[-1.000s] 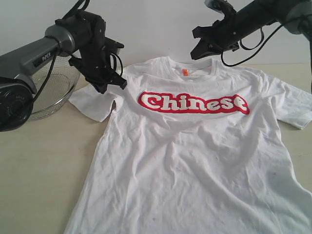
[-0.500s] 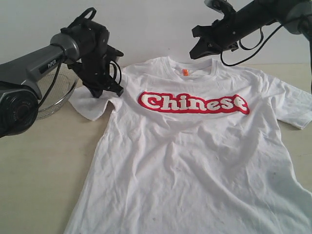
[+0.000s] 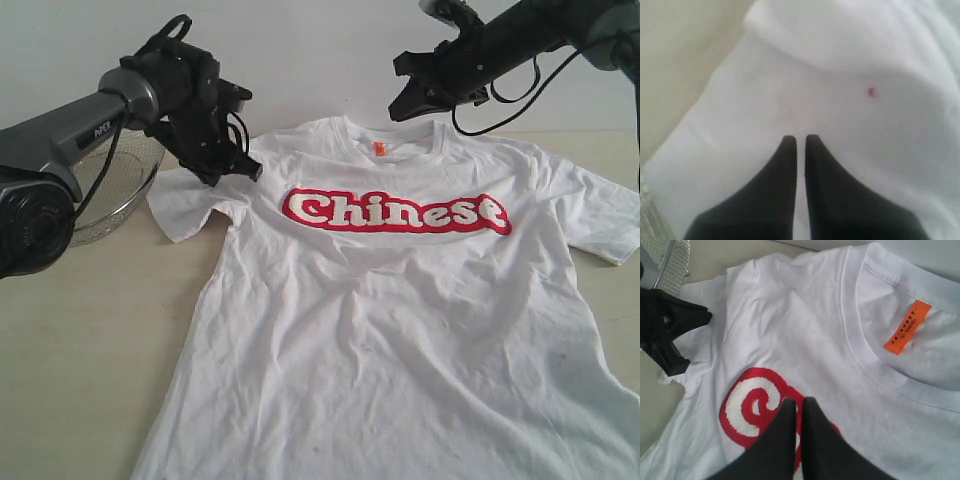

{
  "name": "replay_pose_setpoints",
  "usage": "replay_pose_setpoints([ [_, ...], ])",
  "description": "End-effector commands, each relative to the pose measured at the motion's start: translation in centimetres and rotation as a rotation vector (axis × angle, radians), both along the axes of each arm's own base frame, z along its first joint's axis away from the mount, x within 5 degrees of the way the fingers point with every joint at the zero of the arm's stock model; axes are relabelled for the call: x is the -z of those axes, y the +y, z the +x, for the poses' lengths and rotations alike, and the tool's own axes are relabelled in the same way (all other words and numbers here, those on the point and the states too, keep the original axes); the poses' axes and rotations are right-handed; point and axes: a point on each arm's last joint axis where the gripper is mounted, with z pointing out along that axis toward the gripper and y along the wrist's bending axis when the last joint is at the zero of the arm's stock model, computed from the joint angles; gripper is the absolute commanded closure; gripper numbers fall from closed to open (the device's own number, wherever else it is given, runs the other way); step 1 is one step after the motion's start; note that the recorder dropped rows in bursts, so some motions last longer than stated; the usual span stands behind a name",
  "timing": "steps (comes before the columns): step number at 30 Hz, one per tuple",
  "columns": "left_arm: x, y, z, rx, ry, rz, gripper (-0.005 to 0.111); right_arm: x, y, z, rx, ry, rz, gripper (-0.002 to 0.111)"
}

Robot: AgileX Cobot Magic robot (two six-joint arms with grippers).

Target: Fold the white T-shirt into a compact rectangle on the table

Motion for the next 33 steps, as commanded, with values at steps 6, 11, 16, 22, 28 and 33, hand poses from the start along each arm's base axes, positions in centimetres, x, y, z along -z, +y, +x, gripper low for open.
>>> replay_pose_setpoints([
  [6,-7.9,0.3,-0.3,-0.064,-0.151,-0.105,0.102,-0.8,0.1,-0.1,0.039,0.028,0.067,0.108],
  [11,-10.7,0.1,-1.3,-0.054,-0.127,-0.168,0.102,-0.8,-0.9,-0.1,0.083,0.05,0.072,0.108],
  [16,-13.7,-1.1,-3.3,0.106,-0.021,-0.328,0.102,-2.1,-3.8,-0.6,0.221,0.082,-0.1,0.108],
  [22,-14.2,-1.8,-3.7,0.133,-0.008,-0.409,0.102,-7.3,0.6,-2.1,0.195,-0.025,-0.301,0.108],
  [28,-15.7,-1.6,-4.6,0.142,-0.003,-0.428,0.102,-8.8,4.4,-3.4,0.173,0.004,-0.241,0.108],
  [33,-17.5,-1.9,-5.3,0.155,-0.02,-0.486,0.102,-5.8,6.7,-3.2,0.195,0.091,-0.112,0.108],
])
